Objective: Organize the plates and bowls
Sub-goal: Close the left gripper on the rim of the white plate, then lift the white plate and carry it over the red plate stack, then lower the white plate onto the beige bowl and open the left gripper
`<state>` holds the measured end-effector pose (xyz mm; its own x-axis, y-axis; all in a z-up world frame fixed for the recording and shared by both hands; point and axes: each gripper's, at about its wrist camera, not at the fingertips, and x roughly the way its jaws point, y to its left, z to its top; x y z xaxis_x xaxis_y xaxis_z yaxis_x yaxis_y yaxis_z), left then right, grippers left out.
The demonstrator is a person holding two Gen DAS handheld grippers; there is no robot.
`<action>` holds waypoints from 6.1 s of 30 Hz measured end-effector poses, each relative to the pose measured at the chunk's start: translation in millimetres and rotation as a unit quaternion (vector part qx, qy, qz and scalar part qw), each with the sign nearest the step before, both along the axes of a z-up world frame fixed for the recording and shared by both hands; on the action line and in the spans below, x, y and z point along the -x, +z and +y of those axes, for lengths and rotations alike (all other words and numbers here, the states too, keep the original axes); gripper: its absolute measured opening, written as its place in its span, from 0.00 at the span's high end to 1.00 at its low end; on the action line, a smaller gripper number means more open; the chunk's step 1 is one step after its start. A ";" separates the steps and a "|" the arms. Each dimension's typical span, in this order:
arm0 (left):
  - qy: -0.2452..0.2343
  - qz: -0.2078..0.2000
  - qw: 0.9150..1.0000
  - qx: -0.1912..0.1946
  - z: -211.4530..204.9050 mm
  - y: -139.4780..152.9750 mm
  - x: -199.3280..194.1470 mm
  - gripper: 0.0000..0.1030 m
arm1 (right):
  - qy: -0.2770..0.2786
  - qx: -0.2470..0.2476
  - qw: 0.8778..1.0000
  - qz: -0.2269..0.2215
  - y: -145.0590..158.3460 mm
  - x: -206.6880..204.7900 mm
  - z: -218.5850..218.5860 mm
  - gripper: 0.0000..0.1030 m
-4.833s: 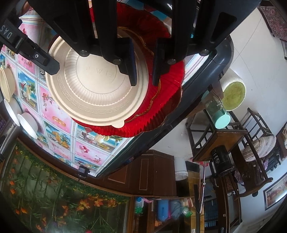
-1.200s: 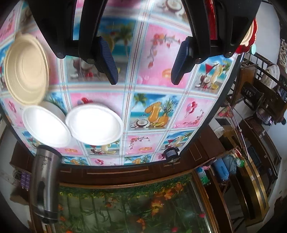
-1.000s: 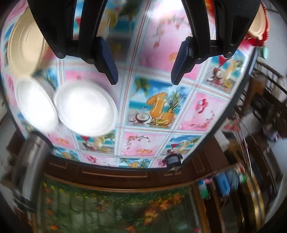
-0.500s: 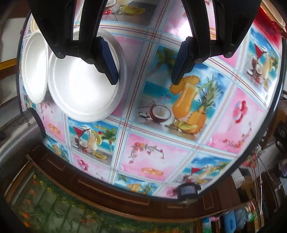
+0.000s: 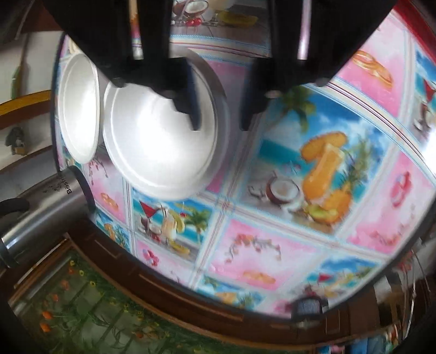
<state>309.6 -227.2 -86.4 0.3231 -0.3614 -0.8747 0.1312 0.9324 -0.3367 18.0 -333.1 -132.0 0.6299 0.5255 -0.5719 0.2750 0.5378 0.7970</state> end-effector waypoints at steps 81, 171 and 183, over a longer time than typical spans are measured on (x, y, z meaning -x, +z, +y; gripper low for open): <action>-0.036 -0.111 0.990 -0.074 51.0 10.5 124.1 0.88 | -0.092 0.017 0.994 -0.049 -2.4 -54.7 -21.8 0.86; 0.120 -0.137 0.974 -0.138 320.1 36.7 239.3 0.70 | 0.123 0.090 0.980 -0.130 49.2 -38.3 212.4 0.86; 0.137 -0.183 0.955 -0.188 315.0 49.9 245.0 0.42 | 0.089 0.075 0.986 -0.122 31.9 -40.7 186.0 0.85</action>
<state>64.7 87.8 -36.4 0.6688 0.0988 -0.7368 -0.0914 0.9945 0.0504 58.6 -147.1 -100.0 0.6628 0.5618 -0.4951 -0.0243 0.6770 0.7356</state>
